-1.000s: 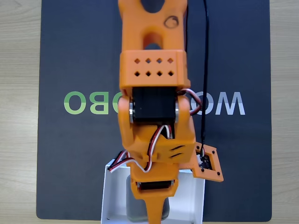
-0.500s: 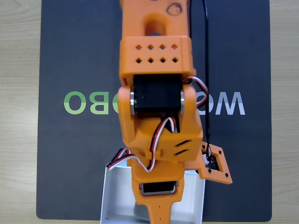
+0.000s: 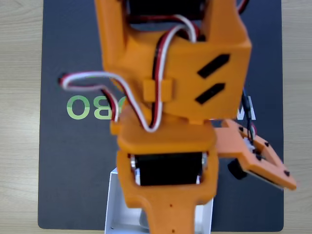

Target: Grab the usb to bin

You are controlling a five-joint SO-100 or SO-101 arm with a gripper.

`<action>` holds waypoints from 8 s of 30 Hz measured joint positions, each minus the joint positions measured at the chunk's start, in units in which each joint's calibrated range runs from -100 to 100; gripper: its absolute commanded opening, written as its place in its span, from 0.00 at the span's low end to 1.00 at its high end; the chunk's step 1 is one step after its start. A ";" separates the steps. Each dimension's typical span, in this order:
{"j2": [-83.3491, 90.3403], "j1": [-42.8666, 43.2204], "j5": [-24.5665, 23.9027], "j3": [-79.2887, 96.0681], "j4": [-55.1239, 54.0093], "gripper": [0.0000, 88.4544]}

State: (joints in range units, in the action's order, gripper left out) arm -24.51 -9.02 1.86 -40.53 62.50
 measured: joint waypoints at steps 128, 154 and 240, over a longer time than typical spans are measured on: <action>123.50 -0.27 0.10 135.11 8.45 0.03; 123.50 -0.27 0.10 135.11 8.45 0.03; 123.50 -0.27 0.10 135.11 8.45 0.03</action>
State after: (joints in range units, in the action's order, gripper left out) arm 98.98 -9.28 1.97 94.58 70.95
